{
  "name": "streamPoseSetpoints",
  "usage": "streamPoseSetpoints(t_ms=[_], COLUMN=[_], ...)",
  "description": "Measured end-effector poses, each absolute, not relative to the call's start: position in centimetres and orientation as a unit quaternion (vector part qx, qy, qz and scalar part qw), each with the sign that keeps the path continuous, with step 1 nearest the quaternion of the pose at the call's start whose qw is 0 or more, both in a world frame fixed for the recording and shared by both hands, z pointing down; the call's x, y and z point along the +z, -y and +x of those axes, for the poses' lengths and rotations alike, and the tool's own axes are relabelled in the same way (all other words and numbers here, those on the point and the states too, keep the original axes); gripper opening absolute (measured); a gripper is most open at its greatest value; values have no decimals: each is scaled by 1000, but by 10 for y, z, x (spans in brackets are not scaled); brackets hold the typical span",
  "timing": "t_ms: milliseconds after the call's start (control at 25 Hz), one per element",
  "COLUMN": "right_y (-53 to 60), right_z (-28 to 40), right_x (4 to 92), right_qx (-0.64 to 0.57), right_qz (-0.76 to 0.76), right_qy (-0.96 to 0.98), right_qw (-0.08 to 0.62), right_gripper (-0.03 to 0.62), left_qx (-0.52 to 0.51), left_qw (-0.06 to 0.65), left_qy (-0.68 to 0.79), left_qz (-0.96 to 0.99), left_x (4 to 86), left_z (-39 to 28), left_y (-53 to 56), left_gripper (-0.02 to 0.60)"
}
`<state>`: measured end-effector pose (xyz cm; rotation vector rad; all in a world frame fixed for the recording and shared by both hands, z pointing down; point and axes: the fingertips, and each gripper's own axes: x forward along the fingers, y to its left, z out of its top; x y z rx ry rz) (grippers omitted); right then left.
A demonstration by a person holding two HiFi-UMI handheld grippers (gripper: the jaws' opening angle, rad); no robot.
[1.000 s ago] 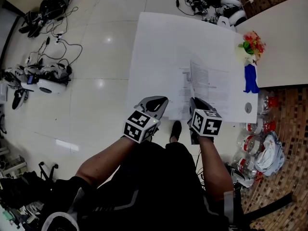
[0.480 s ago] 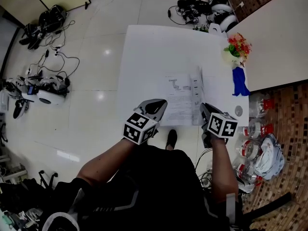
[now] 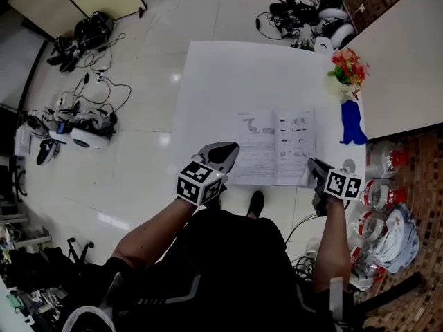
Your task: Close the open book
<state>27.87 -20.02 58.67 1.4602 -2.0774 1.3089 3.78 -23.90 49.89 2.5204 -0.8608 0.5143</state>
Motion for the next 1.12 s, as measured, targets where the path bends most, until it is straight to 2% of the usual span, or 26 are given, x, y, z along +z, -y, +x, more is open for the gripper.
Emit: streamPoseSetpoints(t_ms=[200, 680, 920, 1120], right_y=[204, 199, 218, 232], right_z=[294, 337, 320, 261], right_x=[610, 622, 567, 513], right_qx=[473, 466, 392, 345], right_qz=[499, 511, 535, 505], right_qy=[714, 703, 732, 780], right_qw=[132, 164, 155, 136], right_gripper=[49, 52, 52, 52], left_qx=[187, 181, 159, 142], left_qw=[222, 238, 235, 214], left_qy=[327, 345, 357, 360], left_qz=[899, 890, 890, 897], left_x=[498, 501, 489, 472], left_z=[44, 44, 29, 12], left_y=[243, 245, 253, 261], left_gripper=[-6, -6, -6, -6])
